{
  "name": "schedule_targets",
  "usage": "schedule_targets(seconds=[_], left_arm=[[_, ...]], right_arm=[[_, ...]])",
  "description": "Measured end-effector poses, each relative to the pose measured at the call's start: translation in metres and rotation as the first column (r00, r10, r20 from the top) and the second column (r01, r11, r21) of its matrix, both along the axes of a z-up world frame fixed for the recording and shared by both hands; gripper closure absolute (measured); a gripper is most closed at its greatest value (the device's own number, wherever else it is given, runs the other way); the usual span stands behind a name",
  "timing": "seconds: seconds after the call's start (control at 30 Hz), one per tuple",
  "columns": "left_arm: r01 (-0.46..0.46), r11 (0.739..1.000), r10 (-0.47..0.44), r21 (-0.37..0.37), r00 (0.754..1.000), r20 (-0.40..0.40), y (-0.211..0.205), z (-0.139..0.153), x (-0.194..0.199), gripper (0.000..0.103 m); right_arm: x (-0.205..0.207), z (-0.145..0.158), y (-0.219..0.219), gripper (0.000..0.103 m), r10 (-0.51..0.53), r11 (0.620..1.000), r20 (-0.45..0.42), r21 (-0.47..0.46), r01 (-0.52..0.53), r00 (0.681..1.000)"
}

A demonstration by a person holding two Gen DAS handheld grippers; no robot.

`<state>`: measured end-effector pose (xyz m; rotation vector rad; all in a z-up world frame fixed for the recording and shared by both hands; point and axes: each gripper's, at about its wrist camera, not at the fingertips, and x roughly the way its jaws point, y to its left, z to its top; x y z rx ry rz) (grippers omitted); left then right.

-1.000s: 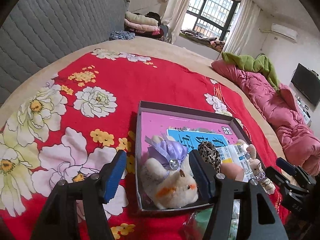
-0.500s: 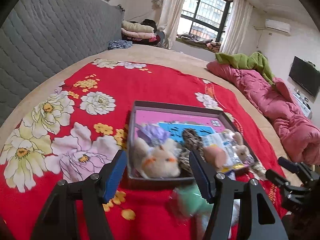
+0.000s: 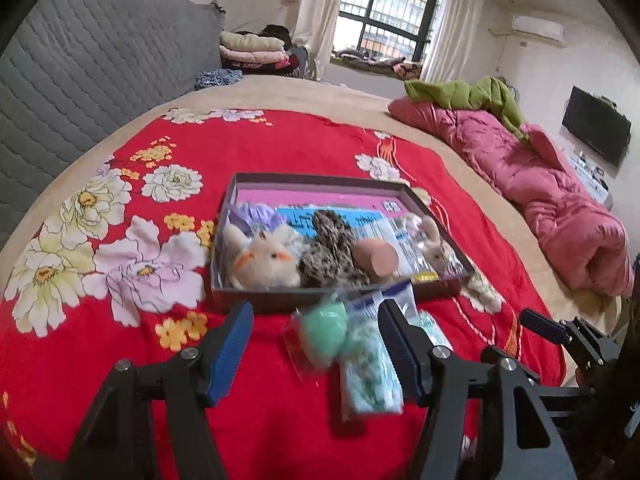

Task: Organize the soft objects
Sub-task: 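Withdraw both tools from the box toward the packets on the bedspread, then grasp the white-green wrapped roll with the left tool while the right tool grasps the Flower wipes packet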

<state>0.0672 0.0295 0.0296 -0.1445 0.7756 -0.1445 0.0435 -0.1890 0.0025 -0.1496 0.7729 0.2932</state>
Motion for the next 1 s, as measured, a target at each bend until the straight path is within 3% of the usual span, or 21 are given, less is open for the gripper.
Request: schedule_targets(seconds=[0.4,1.0], left_arm=[[0.067,0.997,-0.065,0.023,0.995,-0.078,-0.03,-0.018,-0.016,0.039],[0.088,0.996,-0.084,0.018,0.983,-0.164,-0.044,-0.053,-0.003,0.039]], right_arm=[[-0.018,-0.031,0.013,0.029,0.055,0.997,-0.052,-0.05,-0.057,0.997],[0.013,-0.078,0.022,0.026,0.011,0.999,-0.102,-0.041,-0.015,0.995]])
